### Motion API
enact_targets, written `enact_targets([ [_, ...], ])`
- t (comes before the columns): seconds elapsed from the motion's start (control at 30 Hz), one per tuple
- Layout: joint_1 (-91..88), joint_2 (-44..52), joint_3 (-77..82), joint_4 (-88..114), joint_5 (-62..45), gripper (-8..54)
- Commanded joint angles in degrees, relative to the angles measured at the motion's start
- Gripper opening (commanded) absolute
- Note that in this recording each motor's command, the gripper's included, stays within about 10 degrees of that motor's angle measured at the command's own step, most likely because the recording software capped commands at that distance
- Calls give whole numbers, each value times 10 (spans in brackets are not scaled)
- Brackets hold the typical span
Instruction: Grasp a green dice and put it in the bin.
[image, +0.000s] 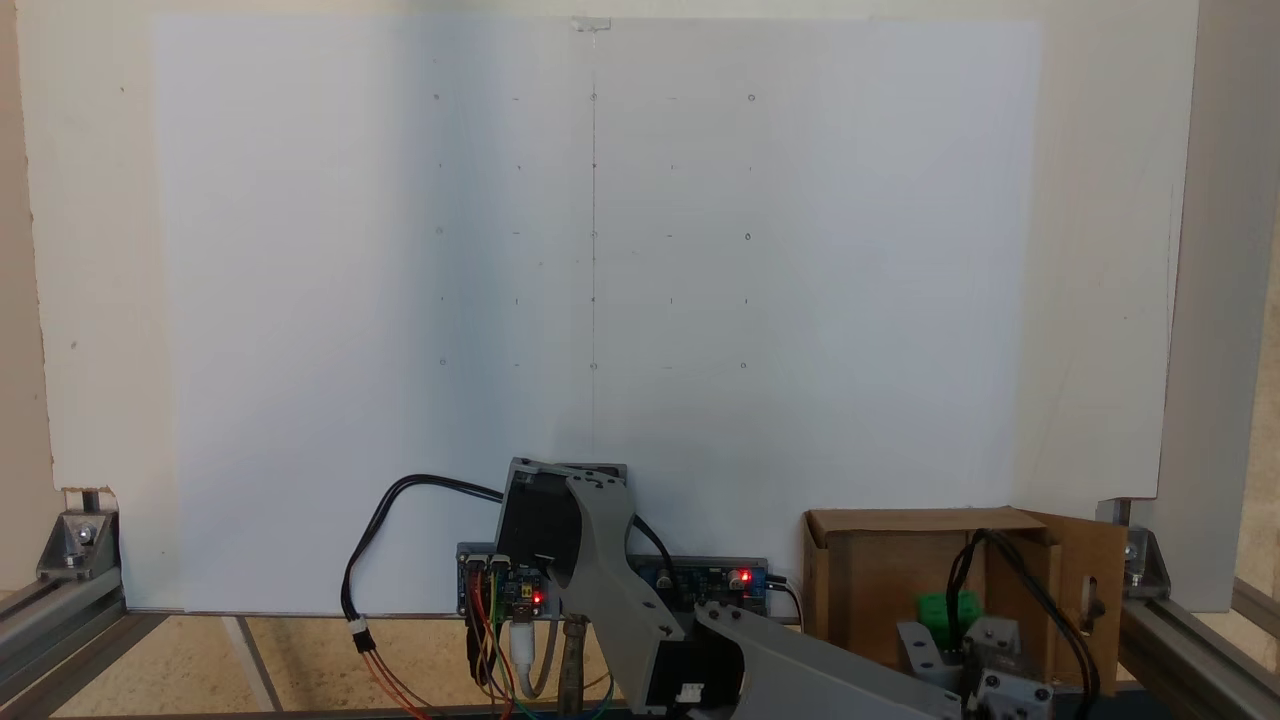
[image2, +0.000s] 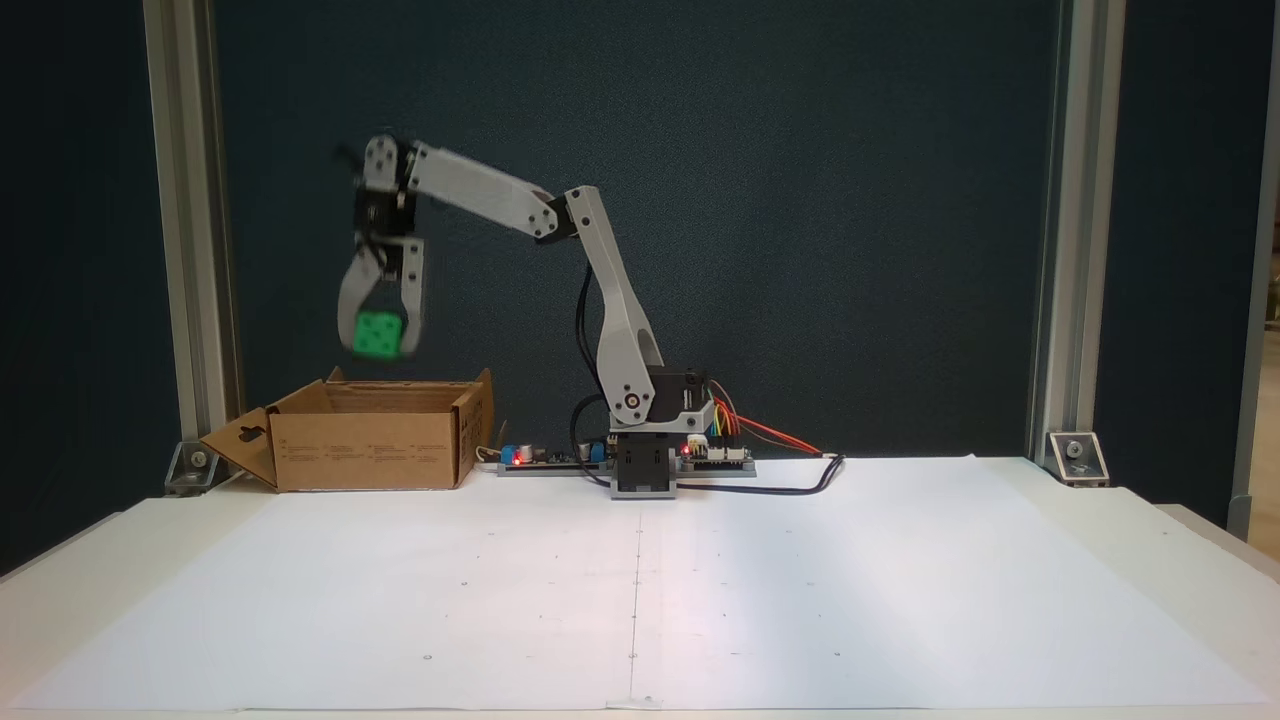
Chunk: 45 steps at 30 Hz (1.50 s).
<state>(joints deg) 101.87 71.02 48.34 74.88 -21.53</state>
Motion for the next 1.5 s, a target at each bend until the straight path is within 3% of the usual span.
enact_targets([
  [0.0,3,10,-4,-18,-33,115],
  [0.27,2,10,24,-56,-33,115],
  [0.33,4,10,34,-57,-33,314],
  [0.47,14,10,34,-57,-32,424],
  [0.63,-3,30,33,-48,1,424],
  [0.73,-60,120,33,-28,89,424],
  [0.83,-183,208,21,-10,176,425],
  [1.03,-426,275,11,-33,316,432],
  [1.3,-756,265,44,-128,342,446],
  [1.47,-961,302,265,-278,340,438],
])
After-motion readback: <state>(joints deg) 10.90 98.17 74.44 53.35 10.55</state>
